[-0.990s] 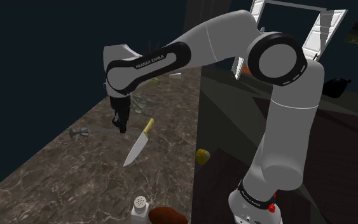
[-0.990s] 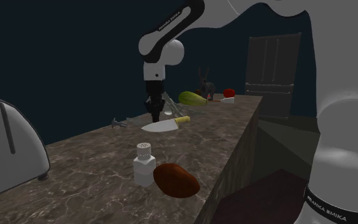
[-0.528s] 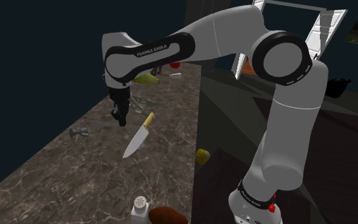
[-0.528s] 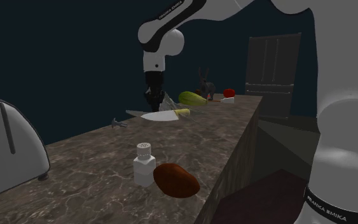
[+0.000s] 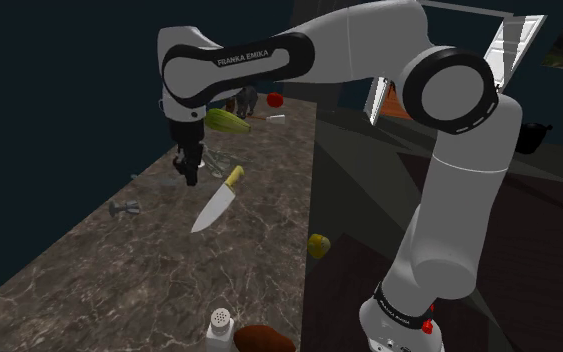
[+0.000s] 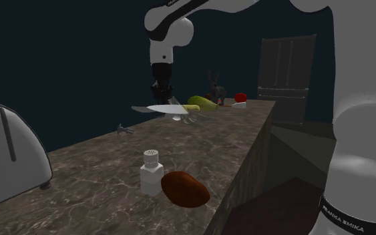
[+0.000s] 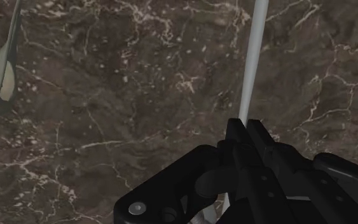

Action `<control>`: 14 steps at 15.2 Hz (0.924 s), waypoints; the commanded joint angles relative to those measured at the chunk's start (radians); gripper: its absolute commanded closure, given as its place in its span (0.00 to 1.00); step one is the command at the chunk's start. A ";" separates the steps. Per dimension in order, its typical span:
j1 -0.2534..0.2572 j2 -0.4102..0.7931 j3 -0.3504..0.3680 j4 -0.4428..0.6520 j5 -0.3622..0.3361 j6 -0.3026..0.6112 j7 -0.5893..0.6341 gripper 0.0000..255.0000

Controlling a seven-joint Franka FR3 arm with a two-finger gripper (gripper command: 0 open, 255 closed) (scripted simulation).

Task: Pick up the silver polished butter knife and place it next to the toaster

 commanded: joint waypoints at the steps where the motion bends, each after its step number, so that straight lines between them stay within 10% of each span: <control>1: -0.001 -0.005 0.000 0.023 0.001 -0.028 0.000 1.00; 14: 0.000 -0.009 0.001 0.191 0.000 -0.201 0.009 1.00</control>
